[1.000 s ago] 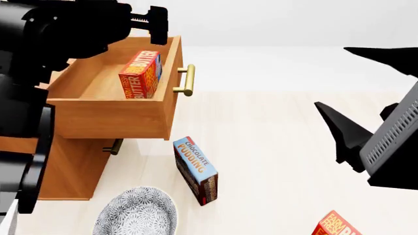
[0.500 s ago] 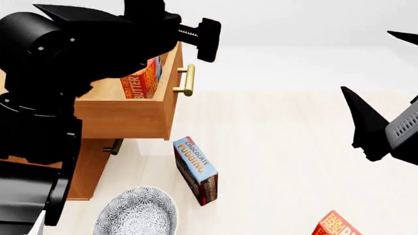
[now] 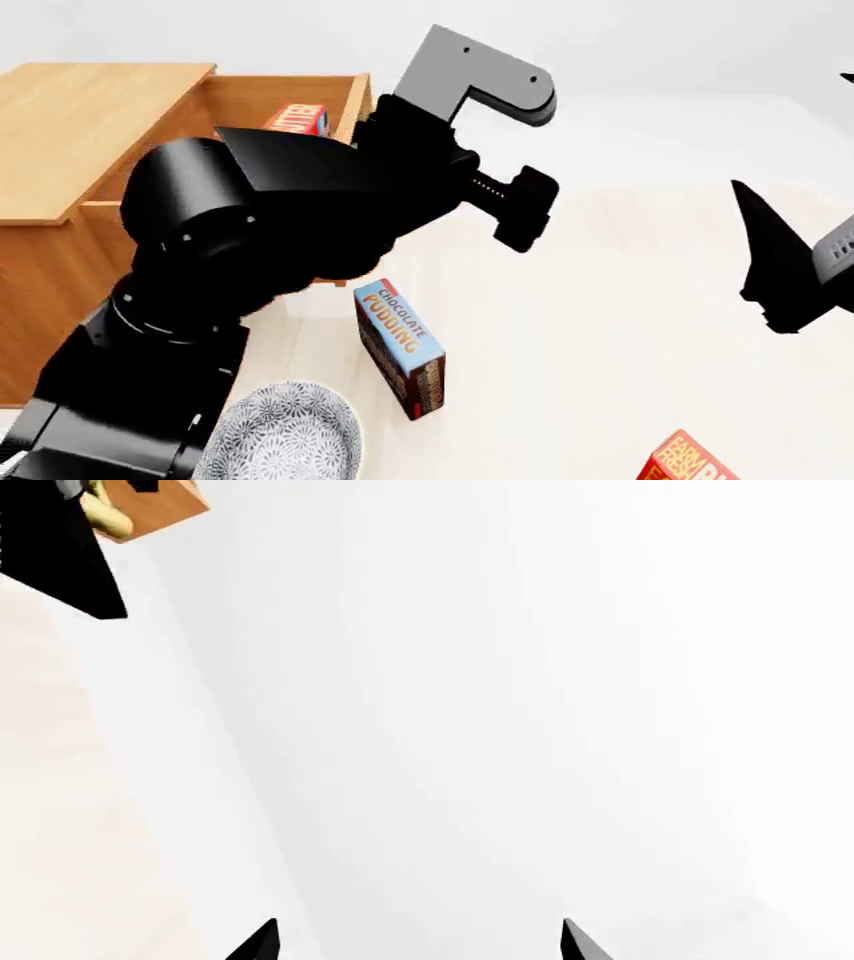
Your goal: Put the butter at the front in the top drawer of the cabinet and close it.
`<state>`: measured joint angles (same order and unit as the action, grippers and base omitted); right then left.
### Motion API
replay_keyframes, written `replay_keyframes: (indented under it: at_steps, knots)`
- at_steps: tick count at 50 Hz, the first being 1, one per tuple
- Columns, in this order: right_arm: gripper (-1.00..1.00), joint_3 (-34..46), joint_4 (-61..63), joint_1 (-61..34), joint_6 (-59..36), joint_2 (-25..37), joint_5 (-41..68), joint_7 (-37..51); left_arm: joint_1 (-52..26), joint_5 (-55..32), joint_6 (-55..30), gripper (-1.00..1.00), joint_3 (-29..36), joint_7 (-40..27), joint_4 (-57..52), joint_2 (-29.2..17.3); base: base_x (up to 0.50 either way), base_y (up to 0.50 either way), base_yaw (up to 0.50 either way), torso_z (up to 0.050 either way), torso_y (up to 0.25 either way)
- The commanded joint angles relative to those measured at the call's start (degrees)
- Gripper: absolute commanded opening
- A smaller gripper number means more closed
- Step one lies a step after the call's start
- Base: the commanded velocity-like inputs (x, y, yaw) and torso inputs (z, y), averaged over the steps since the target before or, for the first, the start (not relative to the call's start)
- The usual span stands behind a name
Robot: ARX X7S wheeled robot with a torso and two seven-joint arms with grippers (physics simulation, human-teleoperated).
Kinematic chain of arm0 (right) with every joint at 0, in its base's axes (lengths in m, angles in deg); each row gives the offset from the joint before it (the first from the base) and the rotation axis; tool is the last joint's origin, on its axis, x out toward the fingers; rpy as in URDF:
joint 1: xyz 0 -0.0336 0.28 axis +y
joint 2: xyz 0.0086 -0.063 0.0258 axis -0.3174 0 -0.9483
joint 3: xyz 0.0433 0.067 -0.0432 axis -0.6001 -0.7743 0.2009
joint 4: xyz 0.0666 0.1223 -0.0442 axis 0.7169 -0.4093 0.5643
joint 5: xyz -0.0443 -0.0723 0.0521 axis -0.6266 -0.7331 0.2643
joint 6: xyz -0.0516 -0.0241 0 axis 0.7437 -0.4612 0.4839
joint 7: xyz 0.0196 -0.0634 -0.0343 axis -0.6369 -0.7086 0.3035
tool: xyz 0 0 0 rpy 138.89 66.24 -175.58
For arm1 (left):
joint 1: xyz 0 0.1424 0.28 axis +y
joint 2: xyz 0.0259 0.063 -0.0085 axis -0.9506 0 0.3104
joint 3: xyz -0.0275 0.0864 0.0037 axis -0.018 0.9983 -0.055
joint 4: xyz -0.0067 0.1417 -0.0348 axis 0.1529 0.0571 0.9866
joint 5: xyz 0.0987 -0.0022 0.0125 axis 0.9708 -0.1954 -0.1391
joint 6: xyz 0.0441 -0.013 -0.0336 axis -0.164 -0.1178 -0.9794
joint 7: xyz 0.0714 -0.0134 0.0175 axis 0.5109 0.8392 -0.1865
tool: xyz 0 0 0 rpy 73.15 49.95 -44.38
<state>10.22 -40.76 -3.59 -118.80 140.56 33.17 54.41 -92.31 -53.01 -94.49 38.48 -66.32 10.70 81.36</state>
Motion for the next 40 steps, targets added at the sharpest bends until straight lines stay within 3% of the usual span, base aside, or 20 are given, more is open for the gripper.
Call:
replay_keyframes:
  at_steps: [1, 16, 40]
  knots:
    - [1.0, 0.4, 0.7, 0.9, -1.5, 0.2, 1.0, 1.5, 5.7, -0.9, 0.3, 1.0, 4.3, -1.7, -4.4, 1.0, 0.0, 0.0, 0.0, 0.0, 0.0]
    - [1.0, 0.9, 0.7, 1.8, -1.0, 0.2, 1.2, 2.0, 9.3, 4.0, 6.8, 1.0, 10.2, 0.8, 1.0, -0.6, 0.0, 0.0, 0.0, 0.0, 0.0]
    - [1.0, 1.4, 0.0, 3.1, 0.9, 0.2, 1.2, 2.4, 10.0, 10.0, 15.4, 1.0, 12.4, 4.0, 13.8, -3.8, 0.0, 0.0, 0.0, 0.0, 0.0]
